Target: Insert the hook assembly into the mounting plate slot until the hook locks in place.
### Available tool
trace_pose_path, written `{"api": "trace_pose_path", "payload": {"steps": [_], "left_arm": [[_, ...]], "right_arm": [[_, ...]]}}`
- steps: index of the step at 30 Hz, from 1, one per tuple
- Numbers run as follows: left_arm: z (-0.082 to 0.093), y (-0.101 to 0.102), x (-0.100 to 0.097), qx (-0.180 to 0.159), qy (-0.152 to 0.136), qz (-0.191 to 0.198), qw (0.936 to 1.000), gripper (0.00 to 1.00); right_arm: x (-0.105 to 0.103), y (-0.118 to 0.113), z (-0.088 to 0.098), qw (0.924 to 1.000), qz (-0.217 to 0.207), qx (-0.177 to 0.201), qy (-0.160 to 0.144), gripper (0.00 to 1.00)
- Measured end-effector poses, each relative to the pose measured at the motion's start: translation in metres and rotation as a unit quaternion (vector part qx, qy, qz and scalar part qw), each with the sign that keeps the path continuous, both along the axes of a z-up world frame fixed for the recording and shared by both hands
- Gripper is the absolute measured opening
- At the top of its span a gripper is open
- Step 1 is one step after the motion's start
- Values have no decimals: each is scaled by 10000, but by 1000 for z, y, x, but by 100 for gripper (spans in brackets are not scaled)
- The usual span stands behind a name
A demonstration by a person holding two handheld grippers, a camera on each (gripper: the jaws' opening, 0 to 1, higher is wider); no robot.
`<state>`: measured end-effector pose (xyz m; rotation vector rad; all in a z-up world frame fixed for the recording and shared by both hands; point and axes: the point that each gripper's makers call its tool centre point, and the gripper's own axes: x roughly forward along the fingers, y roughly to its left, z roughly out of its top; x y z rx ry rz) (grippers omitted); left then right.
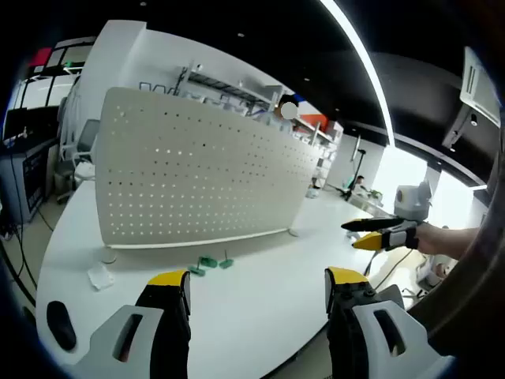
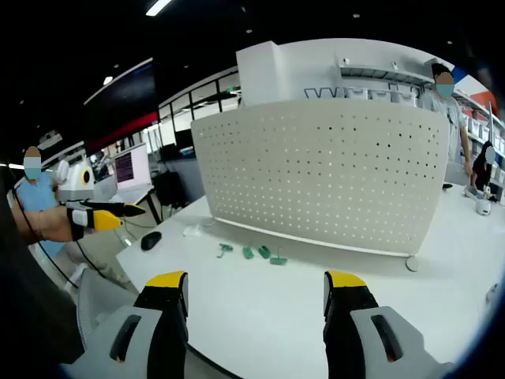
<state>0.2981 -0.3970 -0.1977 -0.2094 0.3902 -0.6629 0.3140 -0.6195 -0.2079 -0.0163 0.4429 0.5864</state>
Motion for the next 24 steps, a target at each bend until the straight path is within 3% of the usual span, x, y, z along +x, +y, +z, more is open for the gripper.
{"api": "trace_pose_path", "payload": {"steps": [24], "left_arm": [[-2,3,0,5,57,56,10000,70]], "right_arm": [[2,0,-2,10000,9,5,17,70]]}}
